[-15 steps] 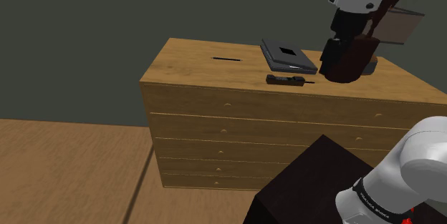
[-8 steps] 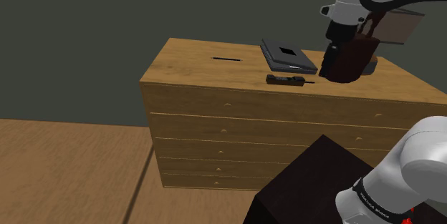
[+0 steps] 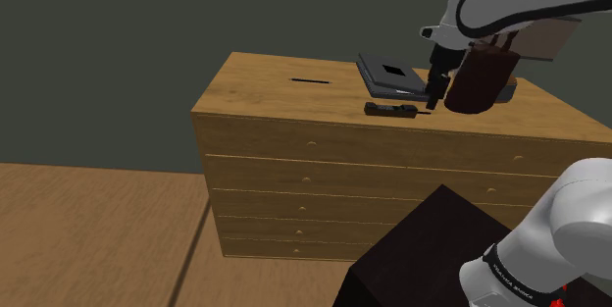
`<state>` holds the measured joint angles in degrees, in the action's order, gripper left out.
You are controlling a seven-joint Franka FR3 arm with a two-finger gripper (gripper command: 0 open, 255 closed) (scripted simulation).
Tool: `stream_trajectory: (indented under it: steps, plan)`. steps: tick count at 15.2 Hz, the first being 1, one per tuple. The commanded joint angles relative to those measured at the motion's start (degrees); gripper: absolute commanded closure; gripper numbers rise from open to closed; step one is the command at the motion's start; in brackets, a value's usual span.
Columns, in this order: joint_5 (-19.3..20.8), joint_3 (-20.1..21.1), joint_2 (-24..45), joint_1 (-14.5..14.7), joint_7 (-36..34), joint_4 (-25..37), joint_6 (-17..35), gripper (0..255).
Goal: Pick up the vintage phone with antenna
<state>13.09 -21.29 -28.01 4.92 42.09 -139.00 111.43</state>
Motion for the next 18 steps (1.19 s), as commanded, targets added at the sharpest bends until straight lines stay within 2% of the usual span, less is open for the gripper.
stream_trajectory:
  steps: [1,5,10,18]
  plan:
    - [-0.5,-2.9,5.1,1.3,6.0,2.4,3.1,0]
    - [-3.6,-7.7,14.6,3.7,17.8,6.9,8.2,0]
    - [-11.7,-11.3,28.0,5.3,33.9,14.5,12.5,0]
    - [-14.8,-11.1,32.6,4.7,36.7,12.5,18.4,0]
